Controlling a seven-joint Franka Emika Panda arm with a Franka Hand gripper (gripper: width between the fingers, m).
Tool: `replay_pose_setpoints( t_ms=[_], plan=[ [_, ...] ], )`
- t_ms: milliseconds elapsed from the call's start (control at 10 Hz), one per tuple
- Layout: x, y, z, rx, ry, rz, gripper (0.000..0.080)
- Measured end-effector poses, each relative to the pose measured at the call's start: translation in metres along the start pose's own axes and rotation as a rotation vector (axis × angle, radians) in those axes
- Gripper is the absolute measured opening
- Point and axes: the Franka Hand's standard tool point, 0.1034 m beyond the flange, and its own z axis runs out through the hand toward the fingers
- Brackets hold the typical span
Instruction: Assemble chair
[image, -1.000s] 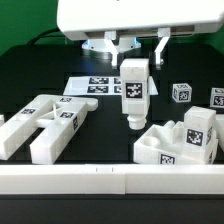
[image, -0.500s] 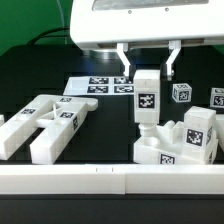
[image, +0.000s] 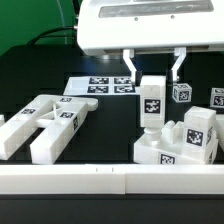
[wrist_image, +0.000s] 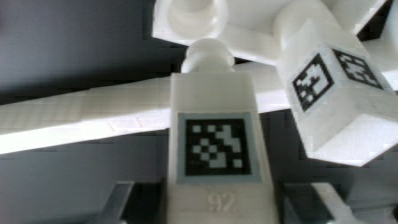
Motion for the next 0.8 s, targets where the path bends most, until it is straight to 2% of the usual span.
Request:
replay_pose_setpoints(
  t_ms=[200,800],
  plan=[
    [-0.0129,-0.0054,-0.004,0.003,-0.002,-0.017,0.0288],
    [-0.015,0.0011,0.0007,-0.009,0.032,-0.04,0.0288]
  ],
)
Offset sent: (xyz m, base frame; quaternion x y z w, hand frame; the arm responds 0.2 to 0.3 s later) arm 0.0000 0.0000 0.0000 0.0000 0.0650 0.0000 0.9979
